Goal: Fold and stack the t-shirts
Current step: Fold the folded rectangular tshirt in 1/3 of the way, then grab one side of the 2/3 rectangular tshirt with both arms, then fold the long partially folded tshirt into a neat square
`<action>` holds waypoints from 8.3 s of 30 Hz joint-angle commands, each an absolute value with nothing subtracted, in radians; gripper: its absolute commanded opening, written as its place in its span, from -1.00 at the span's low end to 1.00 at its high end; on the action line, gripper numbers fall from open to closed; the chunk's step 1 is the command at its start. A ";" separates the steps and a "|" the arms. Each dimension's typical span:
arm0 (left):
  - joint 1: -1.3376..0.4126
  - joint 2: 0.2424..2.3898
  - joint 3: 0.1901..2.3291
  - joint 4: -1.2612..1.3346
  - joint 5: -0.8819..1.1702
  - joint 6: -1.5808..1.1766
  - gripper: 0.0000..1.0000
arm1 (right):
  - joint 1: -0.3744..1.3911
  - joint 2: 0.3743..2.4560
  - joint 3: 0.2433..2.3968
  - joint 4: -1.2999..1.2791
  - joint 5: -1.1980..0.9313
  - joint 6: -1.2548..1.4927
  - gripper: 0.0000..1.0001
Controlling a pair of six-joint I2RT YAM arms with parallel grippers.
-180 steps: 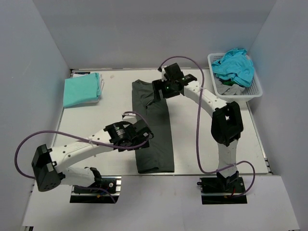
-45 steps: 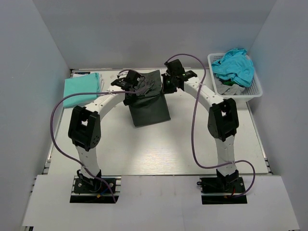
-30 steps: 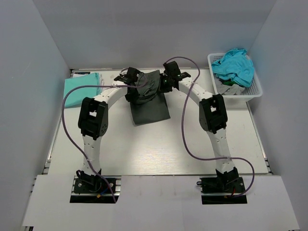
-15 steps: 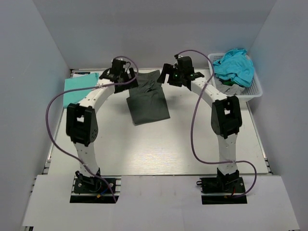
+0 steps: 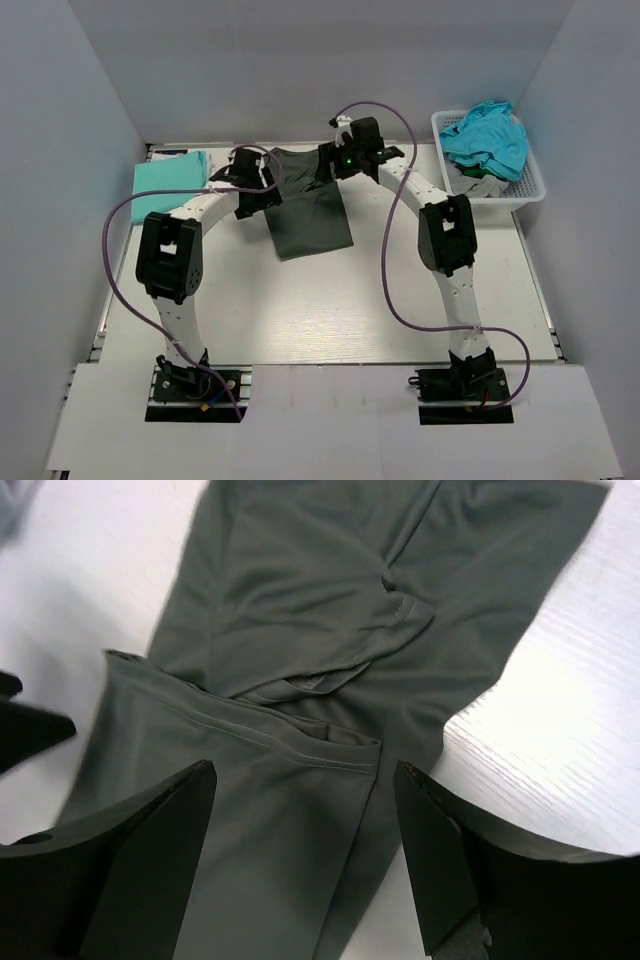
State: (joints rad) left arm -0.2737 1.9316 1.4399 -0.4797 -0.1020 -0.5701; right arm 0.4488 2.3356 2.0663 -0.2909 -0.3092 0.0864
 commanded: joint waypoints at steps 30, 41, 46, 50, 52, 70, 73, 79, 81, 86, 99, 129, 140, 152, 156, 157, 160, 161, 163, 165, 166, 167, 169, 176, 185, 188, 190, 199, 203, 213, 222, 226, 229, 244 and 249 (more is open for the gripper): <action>-0.222 2.077 1.451 -0.284 -0.017 -0.568 -0.41 | 0.445 2.531 2.175 -0.219 -0.423 0.083 -0.18; -0.232 1.962 1.329 -0.109 -0.008 -0.537 -1.00 | 0.443 2.476 2.112 -0.169 -0.451 0.126 -1.00; -0.244 1.801 1.203 0.035 -0.022 -0.505 -1.00 | 0.445 2.392 2.037 -0.137 -0.448 0.127 -1.00; -0.244 1.763 1.181 0.055 -0.012 -0.494 -1.00 | 0.445 2.307 1.933 -0.084 -0.443 0.137 -1.00; -0.244 1.753 1.169 0.064 0.009 -0.485 -1.00 | 0.445 2.271 1.893 -0.068 -0.443 0.138 -1.00; -0.244 1.953 1.319 0.078 0.026 -0.466 -1.00 | 0.416 2.282 1.879 -0.054 -0.296 0.164 -1.00; -0.244 1.992 1.353 0.078 0.015 -0.466 -1.00 | 0.408 2.318 1.904 -0.054 -0.253 0.192 -1.00; -0.244 2.040 1.374 0.092 0.026 -0.439 -1.00 | 0.391 2.391 1.969 -0.066 -0.359 0.173 -1.00; -0.244 2.062 1.374 0.101 0.035 -0.439 -1.00 | 0.393 2.426 2.002 -0.090 -0.380 0.147 -1.00; -0.244 2.114 1.426 0.046 0.035 -0.439 -1.00 | 0.390 2.462 2.006 -0.069 -0.397 0.175 -1.00; -0.244 2.065 1.522 -0.084 0.083 -0.420 0.24 | 0.390 2.395 2.028 -0.083 -0.399 0.198 -0.25; -0.337 1.644 0.891 -0.101 0.272 -0.569 0.87 | 0.400 1.853 1.192 -0.112 -0.394 0.322 0.81; -0.348 1.801 0.997 -0.163 0.137 -0.523 -0.13 | 0.400 1.977 1.233 -0.124 -0.416 0.385 0.28; -0.348 1.842 1.035 -0.206 0.080 -0.482 -0.97 | 0.403 2.040 1.273 -0.137 -0.446 0.396 -0.10; -0.348 1.842 1.035 -0.207 0.093 -0.482 -1.00 | 0.419 2.040 1.262 -0.136 -0.456 0.393 -0.44; -0.348 1.842 1.035 -0.207 0.094 -0.482 -1.00 | 0.422 2.040 1.262 -0.132 -0.456 0.393 -0.49; -0.348 1.818 1.035 -0.232 0.124 -0.482 -1.00 | 0.428 2.033 1.256 -0.127 -0.460 0.391 -1.00; -0.348 1.809 1.035 -0.232 0.144 -0.482 -1.00 | 0.431 2.028 1.255 -0.123 -0.459 0.396 -1.00; -0.348 1.775 1.023 -0.232 0.153 -0.482 -1.00 | 0.434 2.016 1.247 -0.118 -0.454 0.399 -1.00; -0.348 1.749 1.023 -0.262 0.163 -0.491 -1.00 | 0.440 1.982 1.233 -0.114 -0.451 0.400 -1.00; -0.348 1.718 1.014 -0.273 0.163 -0.491 -1.00 | 0.439 1.974 1.214 -0.106 -0.445 0.400 -1.00; -0.348 1.701 1.014 -0.306 0.163 -0.500 -1.00 | 0.437 1.921 1.188 -0.106 -0.446 0.405 -1.00; -0.348 1.663 1.003 -0.339 0.185 -0.500 -1.00 | 0.440 1.876 1.142 -0.097 -0.434 0.406 -1.00; -0.408 1.487 0.941 -0.551 0.386 -0.557 -1.00 | 0.460 1.580 0.961 -0.211 -0.400 0.400 -1.00; -0.451 1.256 1.006 -0.834 0.501 -0.563 -0.92 | 0.482 1.273 0.916 -0.483 -0.486 0.425 -1.00; -0.451 1.256 1.083 -0.906 0.555 -0.522 -0.90 | 0.479 1.209 0.986 -0.575 -0.514 0.431 -1.00; -0.451 1.284 1.132 -0.931 0.586 -0.512 -0.90 | 0.477 1.201 1.018 -0.588 -0.535 0.434 -1.00; -0.428 1.339 1.221 -0.936 0.588 -0.469 -0.96 | 0.468 1.255 1.141 -0.580 -0.506 0.437 -1.00; -0.428 1.379 1.230 -0.936 0.494 -0.482 -1.00 | 0.457 1.330 1.167 -0.560 -0.529 0.449 -1.00; -0.399 1.460 1.241 -0.769 0.348 -0.525 -1.00 | 0.442 1.454 1.245 -0.474 -0.545 0.457 -1.00; -0.353 1.503 1.281 -0.698 0.315 -0.535 -1.00 | 0.425 1.537 1.321 -0.436 -0.482 0.443 -1.00; -0.322 1.526 1.292 -0.667 0.305 -0.544 -1.00 | 0.416 1.589 1.373 -0.425 -0.454 0.443 -1.00; -0.298 1.563 1.301 -0.667 0.325 -0.545 -1.00 | 0.408 1.629 1.408 -0.422 -0.437 0.443 -1.00; -0.223 1.752 1.391 -0.485 0.420 -0.595 -1.00 | 0.385 1.897 1.667 -0.410 -0.408 0.431 -1.00; -0.192 1.818 1.420 -0.462 0.394 -0.615 -1.00 | 0.388 2.053 1.807 -0.391 -0.456 0.407 -1.00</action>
